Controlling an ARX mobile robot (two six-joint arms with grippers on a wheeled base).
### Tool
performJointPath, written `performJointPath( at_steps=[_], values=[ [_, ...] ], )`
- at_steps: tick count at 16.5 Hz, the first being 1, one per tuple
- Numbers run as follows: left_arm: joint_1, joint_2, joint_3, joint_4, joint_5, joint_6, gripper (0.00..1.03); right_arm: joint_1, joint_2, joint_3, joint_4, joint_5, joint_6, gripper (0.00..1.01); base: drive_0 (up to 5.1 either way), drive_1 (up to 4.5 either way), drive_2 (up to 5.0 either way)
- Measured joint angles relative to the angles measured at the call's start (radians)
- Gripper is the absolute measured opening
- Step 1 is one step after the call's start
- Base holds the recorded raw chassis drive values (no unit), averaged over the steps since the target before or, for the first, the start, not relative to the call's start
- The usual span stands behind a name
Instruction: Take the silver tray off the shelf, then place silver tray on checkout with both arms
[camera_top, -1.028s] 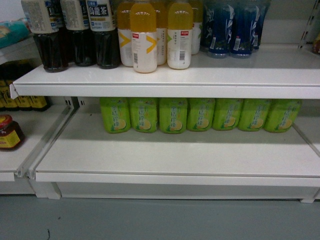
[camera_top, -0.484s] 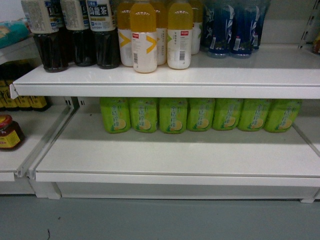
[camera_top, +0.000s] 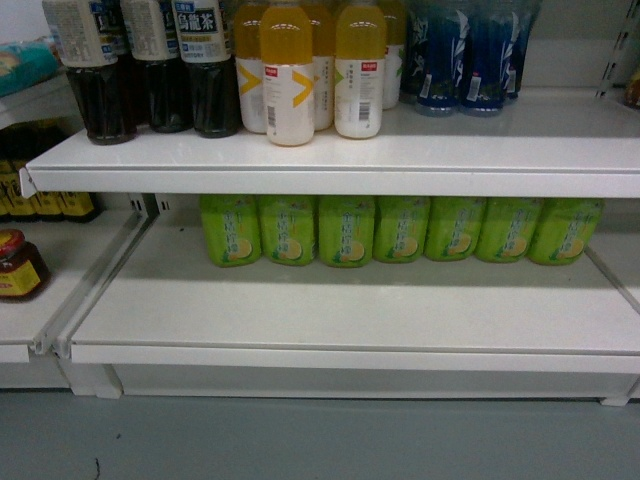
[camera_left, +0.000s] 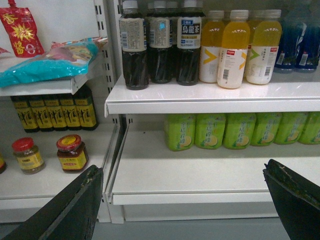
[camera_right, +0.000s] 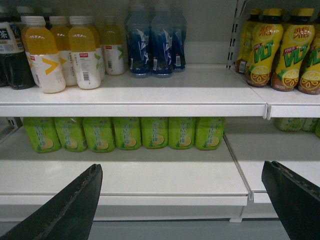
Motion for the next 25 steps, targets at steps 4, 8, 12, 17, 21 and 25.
performJointPath(
  at_steps=[4,8,12,17,21,25],
  values=[
    [0.0,0.0,0.0,-0.003,0.001,0.0,0.98,0.0,0.0,0.0,-0.002,0.0,0.0,0.98,0.0,0.0,0.0],
    [0.0,0.0,0.0,0.0,0.002,0.0,0.98,0.0,0.0,0.0,0.0,0.002,0.002,0.98,0.0,0.0,0.0],
    [0.0,0.0,0.0,0.0,0.001,0.0,0.98,0.0,0.0,0.0,-0.001,0.0,0.003,0.98,0.0,0.0,0.0],
    [0.0,0.0,0.0,-0.001,-0.001,0.0,0.98,0.0,0.0,0.0,0.0,-0.001,0.0,0.98,0.0,0.0,0.0],
    [0.0,0.0,0.0,0.003,0.0,0.0,0.98,0.0,0.0,0.0,0.001,0.0,0.002,0.98,0.0,0.0,0.0],
    [0.0,0.0,0.0,0.002,0.0,0.0,0.98,0.0,0.0,0.0,0.001,0.0,0.002,0.98,0.0,0.0,0.0]
  ],
)
